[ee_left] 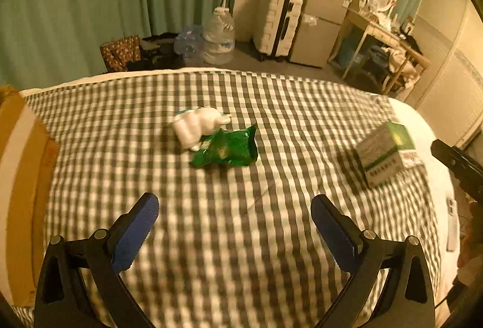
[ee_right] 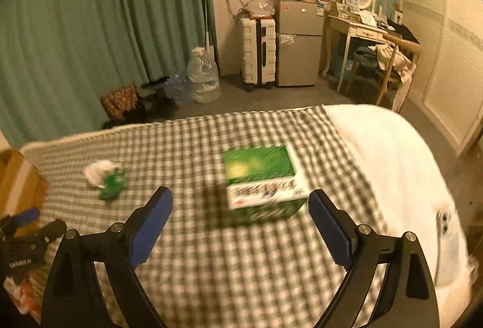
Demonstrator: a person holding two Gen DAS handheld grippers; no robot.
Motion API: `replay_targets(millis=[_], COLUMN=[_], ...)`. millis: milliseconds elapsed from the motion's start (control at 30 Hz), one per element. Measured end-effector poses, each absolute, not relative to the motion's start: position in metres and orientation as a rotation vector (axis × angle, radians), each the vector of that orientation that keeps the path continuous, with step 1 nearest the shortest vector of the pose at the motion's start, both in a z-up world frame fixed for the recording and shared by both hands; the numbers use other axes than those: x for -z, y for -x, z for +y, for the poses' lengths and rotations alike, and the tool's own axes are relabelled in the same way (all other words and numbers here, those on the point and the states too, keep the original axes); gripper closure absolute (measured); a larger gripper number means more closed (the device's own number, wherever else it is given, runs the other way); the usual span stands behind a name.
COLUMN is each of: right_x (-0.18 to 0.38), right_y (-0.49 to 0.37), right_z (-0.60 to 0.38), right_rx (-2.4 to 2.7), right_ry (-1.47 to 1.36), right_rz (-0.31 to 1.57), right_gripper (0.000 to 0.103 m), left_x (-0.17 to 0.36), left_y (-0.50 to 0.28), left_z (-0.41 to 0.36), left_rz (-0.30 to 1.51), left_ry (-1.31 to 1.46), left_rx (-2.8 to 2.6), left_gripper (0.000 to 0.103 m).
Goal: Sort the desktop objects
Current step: 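Grasp the green snack bag with the left tool while the right tool grasps the green medicine box, then carry the snack bag and medicine box into the cardboard box and release both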
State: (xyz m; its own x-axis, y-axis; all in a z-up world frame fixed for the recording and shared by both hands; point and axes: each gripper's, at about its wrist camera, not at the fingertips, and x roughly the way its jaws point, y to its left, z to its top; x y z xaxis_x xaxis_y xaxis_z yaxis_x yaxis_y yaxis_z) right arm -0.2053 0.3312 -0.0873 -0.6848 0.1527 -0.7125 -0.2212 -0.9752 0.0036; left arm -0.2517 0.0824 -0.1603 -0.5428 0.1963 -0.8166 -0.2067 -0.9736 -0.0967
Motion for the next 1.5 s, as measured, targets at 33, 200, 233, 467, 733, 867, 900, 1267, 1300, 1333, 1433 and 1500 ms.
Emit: replay_targets(millis=[33, 200, 233, 467, 733, 867, 900, 1267, 1300, 1333, 1433, 1500], right_x=[0.090, 0.122, 0.127, 0.151, 0.178, 0.184, 0.184, 0.180, 0.180, 0.180, 0.180, 0.180], right_y=[0.211, 0.243, 0.245, 0.252, 0.260, 0.249, 0.242, 0.219, 0.220, 0.217, 0.214, 0.212], right_z=[0.333, 0.336, 0.336, 0.354, 0.362, 0.372, 0.376, 0.377, 0.378, 0.379, 0.384, 0.386], right_rx=[-2.714, -2.687, -2.675, -2.738, -2.647, -2.632, -2.638, -2.684, -2.686, -2.688, -2.676, -2.669], right_ry=[1.149, 1.252, 1.247, 1.257, 1.283, 1.239, 1.211, 1.193, 1.194, 1.194, 1.187, 1.189], right_rz=[0.107, -0.159, -0.213, -0.093, 0.048, 0.244, 0.319, 0.450, 0.456, 0.470, 0.497, 0.509], right_gripper=[0.011, 0.011, 0.011, 0.000, 0.000, 0.008, 0.008, 0.008, 0.008, 0.008, 0.008, 0.008], left_x=[0.165, 0.189, 0.194, 0.218, 0.234, 0.226, 0.223, 0.232, 0.238, 0.239, 0.232, 0.225], left_y=[0.257, 0.284, 0.289, 0.301, 0.298, 0.299, 0.301, 0.337, 0.341, 0.341, 0.331, 0.319], left_z=[0.086, 0.100, 0.100, 0.096, 0.089, 0.075, 0.074, 0.102, 0.103, 0.103, 0.106, 0.104], left_rz=[0.031, 0.065, 0.055, 0.065, 0.110, 0.081, 0.099, 0.117, 0.113, 0.111, 0.194, 0.218], left_ry=[1.372, 1.419, 1.431, 1.492, 1.505, 1.476, 1.459, 1.519, 1.543, 1.529, 1.459, 1.443], left_rx=[-2.584, -2.596, -2.592, -2.566, -2.569, -2.556, -2.558, -2.553, -2.539, -2.548, -2.569, -2.561], left_gripper=[0.000, 0.000, 0.000, 0.000, 0.000, 0.000, 0.000, 0.046, 0.052, 0.055, 0.064, 0.064])
